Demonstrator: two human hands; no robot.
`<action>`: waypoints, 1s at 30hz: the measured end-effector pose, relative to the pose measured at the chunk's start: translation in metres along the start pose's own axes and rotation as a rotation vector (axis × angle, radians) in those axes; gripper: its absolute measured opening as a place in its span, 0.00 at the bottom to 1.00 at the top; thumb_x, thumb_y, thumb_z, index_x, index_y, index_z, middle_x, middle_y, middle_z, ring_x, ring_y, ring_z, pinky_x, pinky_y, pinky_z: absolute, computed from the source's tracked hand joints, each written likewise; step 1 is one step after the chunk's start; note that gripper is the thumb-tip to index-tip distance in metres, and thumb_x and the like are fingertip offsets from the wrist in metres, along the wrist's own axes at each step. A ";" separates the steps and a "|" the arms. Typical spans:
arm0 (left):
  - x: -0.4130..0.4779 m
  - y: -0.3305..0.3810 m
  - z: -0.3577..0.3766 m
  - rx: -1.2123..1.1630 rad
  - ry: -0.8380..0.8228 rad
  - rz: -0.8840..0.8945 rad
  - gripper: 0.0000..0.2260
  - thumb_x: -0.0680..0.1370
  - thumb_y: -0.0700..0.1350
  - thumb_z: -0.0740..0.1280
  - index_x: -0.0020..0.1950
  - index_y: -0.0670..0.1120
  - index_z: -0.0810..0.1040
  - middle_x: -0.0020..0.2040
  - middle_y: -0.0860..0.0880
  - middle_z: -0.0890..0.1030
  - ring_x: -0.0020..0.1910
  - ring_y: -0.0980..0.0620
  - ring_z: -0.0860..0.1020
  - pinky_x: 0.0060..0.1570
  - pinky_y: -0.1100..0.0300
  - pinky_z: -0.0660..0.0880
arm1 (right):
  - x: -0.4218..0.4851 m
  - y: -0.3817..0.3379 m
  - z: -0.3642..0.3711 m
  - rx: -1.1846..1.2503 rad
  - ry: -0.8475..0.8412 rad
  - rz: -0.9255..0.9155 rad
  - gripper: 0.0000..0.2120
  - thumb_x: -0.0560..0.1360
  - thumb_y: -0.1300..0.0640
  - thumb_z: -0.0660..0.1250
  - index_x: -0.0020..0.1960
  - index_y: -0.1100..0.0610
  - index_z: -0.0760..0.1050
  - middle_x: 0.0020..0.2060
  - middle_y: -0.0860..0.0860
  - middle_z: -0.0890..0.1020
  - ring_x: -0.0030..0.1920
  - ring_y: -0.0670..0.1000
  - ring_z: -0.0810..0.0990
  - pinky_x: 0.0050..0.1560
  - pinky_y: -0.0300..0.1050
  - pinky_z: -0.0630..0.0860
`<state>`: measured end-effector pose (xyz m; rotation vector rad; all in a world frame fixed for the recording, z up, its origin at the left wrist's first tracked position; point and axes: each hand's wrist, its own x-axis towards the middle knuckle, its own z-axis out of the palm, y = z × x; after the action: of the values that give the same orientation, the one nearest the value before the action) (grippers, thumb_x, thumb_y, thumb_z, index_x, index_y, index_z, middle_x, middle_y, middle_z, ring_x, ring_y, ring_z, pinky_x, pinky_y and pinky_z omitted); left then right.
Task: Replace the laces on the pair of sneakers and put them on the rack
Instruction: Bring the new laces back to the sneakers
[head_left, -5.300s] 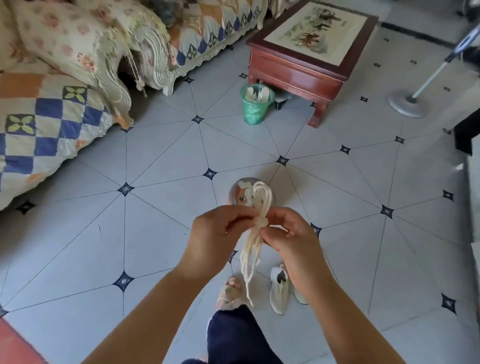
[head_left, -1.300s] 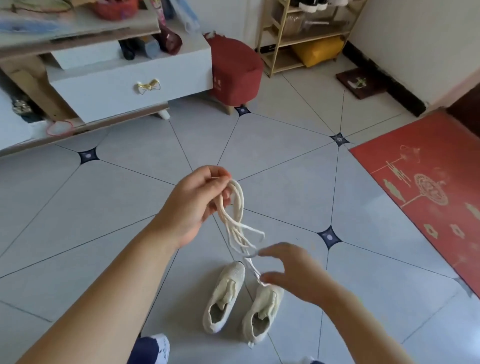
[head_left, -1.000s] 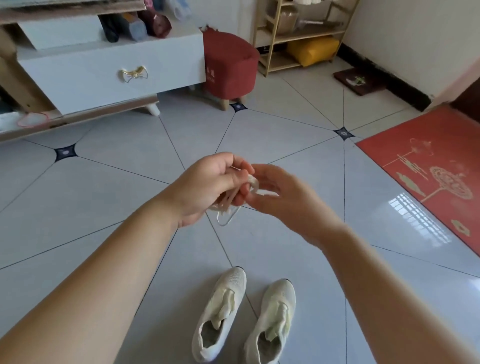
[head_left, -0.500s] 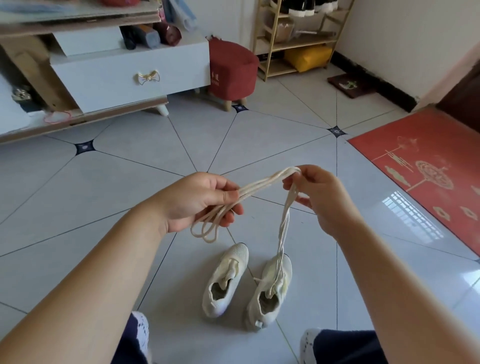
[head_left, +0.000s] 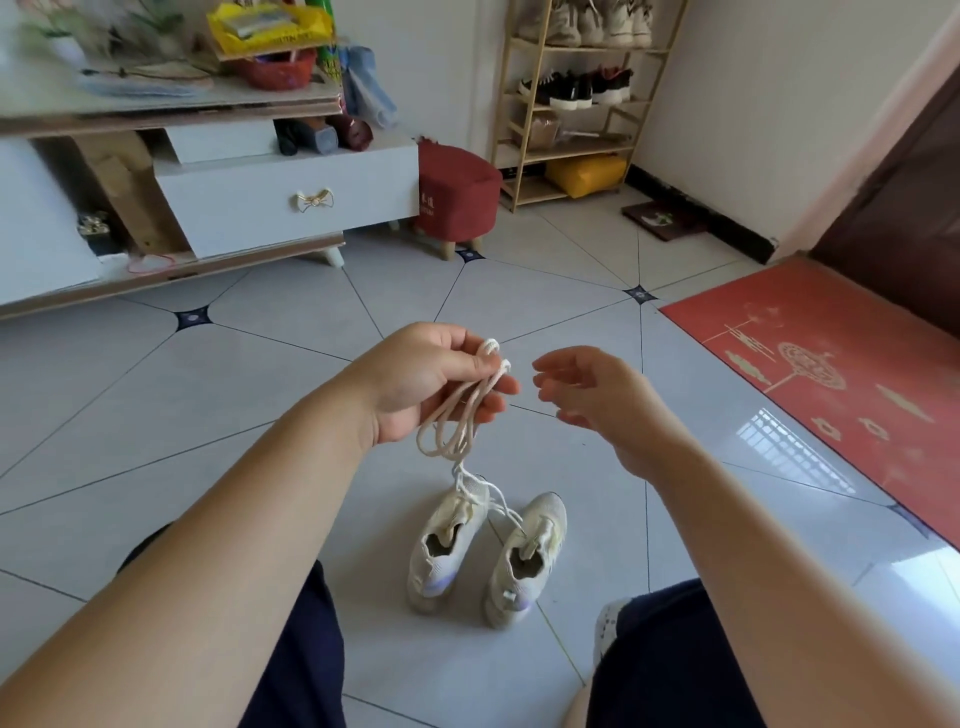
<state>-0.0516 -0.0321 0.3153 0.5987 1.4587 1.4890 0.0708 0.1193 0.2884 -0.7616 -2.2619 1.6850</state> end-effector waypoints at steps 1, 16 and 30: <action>-0.003 0.001 0.003 -0.011 0.013 0.007 0.02 0.76 0.37 0.64 0.46 0.38 0.75 0.37 0.43 0.83 0.31 0.51 0.81 0.31 0.61 0.78 | -0.007 -0.007 0.003 0.054 -0.028 0.026 0.03 0.76 0.58 0.66 0.47 0.50 0.77 0.45 0.51 0.82 0.44 0.47 0.81 0.48 0.43 0.78; -0.039 -0.003 0.035 0.169 0.087 0.082 0.06 0.80 0.38 0.59 0.51 0.39 0.75 0.40 0.44 0.81 0.36 0.49 0.81 0.43 0.52 0.80 | -0.050 -0.030 0.026 0.528 -0.169 0.182 0.06 0.75 0.57 0.67 0.48 0.59 0.80 0.43 0.54 0.83 0.44 0.52 0.82 0.53 0.49 0.77; -0.038 -0.015 0.034 -0.004 0.284 0.114 0.05 0.79 0.38 0.60 0.46 0.39 0.73 0.38 0.42 0.81 0.33 0.48 0.82 0.31 0.59 0.78 | -0.050 -0.017 -0.001 0.686 0.102 0.172 0.11 0.75 0.71 0.60 0.44 0.59 0.77 0.32 0.52 0.77 0.29 0.47 0.78 0.34 0.41 0.78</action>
<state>-0.0015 -0.0503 0.3170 0.4886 1.6594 1.7195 0.1090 0.0906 0.3108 -0.8454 -1.4165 2.2376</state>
